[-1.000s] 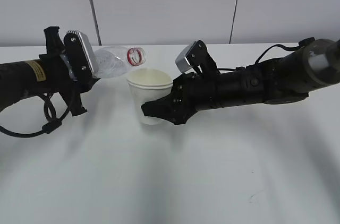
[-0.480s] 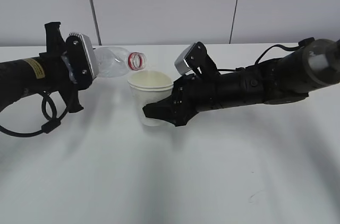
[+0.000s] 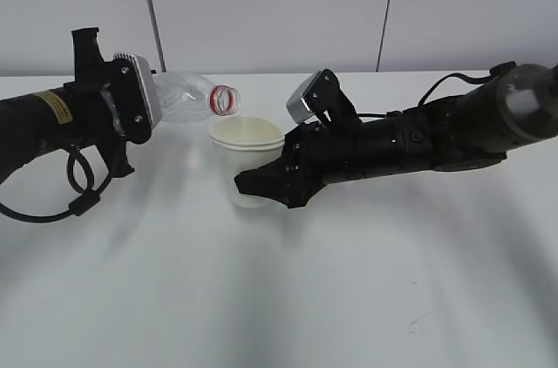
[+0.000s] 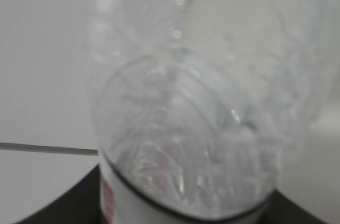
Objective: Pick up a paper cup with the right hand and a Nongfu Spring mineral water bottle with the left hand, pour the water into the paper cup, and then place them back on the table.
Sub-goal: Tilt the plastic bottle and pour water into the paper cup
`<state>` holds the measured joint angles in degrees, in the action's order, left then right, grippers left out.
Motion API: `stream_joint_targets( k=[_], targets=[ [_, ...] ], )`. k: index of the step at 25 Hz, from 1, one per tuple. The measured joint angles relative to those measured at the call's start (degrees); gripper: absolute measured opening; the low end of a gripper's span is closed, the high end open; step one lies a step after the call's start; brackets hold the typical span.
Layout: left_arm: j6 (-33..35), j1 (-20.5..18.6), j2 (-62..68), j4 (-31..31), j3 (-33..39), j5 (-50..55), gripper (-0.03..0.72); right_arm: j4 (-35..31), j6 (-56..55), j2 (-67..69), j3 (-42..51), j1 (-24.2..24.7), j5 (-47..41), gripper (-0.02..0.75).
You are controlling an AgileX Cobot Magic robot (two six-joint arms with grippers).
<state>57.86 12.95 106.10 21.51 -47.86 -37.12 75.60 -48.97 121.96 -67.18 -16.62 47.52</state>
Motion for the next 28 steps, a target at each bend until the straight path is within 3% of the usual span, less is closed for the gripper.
stream_joint_targets(
  k=[28],
  targets=[
    [13.8, 0.0, 0.0, -3.8, 0.0, -3.6, 0.321, 0.9, -0.1, 0.0, 0.0, -0.8, -0.1, 0.496]
  ],
)
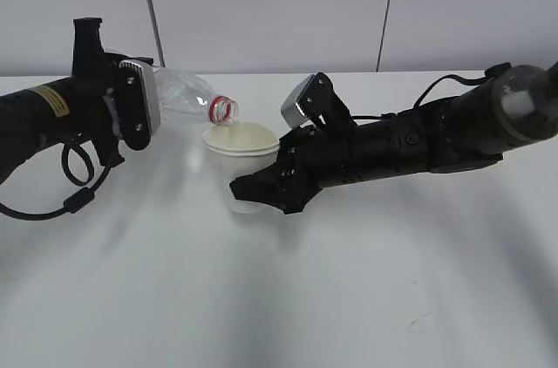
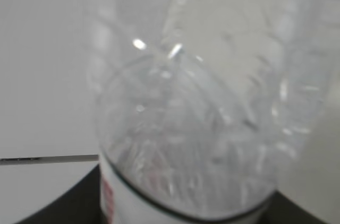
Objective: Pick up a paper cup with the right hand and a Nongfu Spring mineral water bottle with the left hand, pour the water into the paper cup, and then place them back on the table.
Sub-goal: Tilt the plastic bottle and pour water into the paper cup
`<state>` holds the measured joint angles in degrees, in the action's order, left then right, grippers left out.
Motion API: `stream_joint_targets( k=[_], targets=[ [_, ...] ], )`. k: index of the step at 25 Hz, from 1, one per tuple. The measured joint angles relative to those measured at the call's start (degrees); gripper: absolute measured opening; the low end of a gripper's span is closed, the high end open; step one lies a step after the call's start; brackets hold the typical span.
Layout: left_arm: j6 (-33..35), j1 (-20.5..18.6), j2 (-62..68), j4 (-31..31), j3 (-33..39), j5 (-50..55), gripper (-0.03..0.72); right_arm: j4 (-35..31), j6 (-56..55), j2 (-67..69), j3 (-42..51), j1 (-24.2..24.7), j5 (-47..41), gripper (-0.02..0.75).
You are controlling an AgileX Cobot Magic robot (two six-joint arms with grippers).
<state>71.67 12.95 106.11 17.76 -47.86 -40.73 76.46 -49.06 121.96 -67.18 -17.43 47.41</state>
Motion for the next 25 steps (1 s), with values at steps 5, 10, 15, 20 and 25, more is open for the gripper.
stream_joint_targets(
  k=[5, 10, 15, 20, 25],
  targets=[
    [1.6, 0.0, 0.0, -0.8, 0.0, -0.8, 0.321, 0.0, 0.0, 0.0, 0.0, 0.0, 0.0, 0.496],
    [3.9, 0.0, 0.0, -1.8, 0.0, -0.9, 0.321, 0.0, 0.0, 0.0, 0.0, 0.0, 0.0, 0.496],
    [4.6, 0.0, 0.0, -2.2, 0.0, -0.9, 0.321, 0.1, 0.0, 0.0, 0.0, 0.0, 0.0, 0.496],
    [4.7, 0.0, 0.0, -3.0, 0.0, -0.9, 0.321, 0.5, 0.0, 0.0, 0.0, 0.0, 0.0, 0.496],
    [4.8, 0.0, 0.0, -3.3, 0.0, -1.0, 0.321, 0.6, 0.0, 0.0, 0.0, 0.0, 0.0, 0.496]
  ],
)
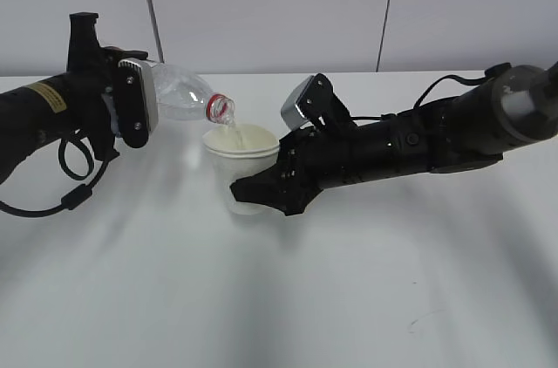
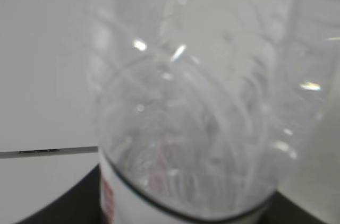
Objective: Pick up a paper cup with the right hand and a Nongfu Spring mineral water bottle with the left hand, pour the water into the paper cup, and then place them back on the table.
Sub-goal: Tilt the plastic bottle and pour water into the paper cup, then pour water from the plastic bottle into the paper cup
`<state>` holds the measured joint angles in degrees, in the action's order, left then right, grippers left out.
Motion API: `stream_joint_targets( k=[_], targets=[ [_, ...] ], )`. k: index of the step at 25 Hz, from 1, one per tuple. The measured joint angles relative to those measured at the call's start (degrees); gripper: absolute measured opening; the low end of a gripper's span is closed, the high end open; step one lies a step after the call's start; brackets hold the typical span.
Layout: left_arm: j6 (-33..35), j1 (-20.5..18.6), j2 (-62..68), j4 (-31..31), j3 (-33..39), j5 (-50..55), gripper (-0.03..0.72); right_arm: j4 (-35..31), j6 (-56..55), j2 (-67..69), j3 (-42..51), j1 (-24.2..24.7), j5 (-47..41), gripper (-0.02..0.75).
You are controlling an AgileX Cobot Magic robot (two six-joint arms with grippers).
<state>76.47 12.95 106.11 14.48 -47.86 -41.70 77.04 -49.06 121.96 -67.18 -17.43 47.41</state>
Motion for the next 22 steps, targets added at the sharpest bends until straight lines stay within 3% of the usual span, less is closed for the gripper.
stream_joint_targets(
  k=[22],
  targets=[
    [1.9, 0.0, 0.0, -0.1, 0.0, -1.2, 0.321, 0.1, 0.0, 0.0, 0.0, 0.0, 0.0, 0.496]
  ],
)
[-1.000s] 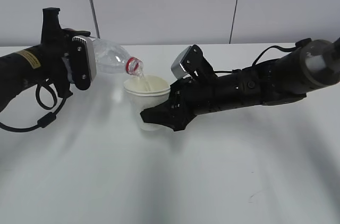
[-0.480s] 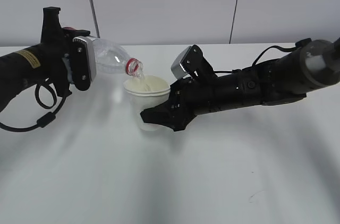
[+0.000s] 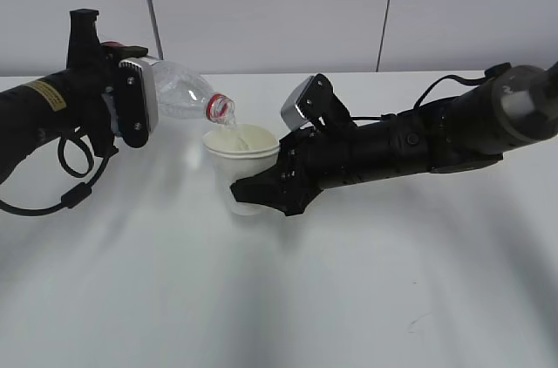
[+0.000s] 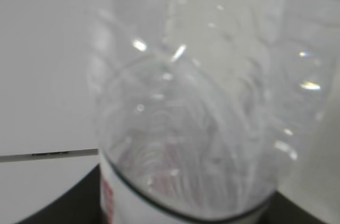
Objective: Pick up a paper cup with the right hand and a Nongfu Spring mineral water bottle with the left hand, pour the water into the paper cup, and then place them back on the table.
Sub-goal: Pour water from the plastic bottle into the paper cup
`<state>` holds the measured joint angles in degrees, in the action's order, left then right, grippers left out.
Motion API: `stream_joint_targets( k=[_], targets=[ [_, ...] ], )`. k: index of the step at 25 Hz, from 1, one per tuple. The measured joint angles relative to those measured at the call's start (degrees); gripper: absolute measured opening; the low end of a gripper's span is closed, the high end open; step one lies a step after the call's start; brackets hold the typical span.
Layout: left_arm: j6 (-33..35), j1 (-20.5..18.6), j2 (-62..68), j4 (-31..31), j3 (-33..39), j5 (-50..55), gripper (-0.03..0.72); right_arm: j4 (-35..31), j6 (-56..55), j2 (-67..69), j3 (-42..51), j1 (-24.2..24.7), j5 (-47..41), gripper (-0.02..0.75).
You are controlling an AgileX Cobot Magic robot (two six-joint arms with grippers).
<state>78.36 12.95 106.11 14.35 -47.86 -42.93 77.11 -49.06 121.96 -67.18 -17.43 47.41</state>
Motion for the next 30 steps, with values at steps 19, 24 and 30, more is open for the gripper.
stream_joint_targets(
  k=[19, 24, 30],
  targets=[
    [1.2, 0.0, 0.0, -0.2, 0.0, -0.4, 0.321, 0.2, 0.0, 0.0, 0.0, 0.0, -0.3, 0.496],
    [1.2, 0.0, 0.0, -0.2, 0.0, -0.4, 0.321, 0.3, 0.0, 0.0, 0.0, 0.0, -0.3, 0.496],
    [1.4, 0.0, 0.0, -0.2, 0.0, -0.5, 0.321, 0.3, 0.0, 0.0, 0.0, 0.0, -0.4, 0.496]
  ],
)
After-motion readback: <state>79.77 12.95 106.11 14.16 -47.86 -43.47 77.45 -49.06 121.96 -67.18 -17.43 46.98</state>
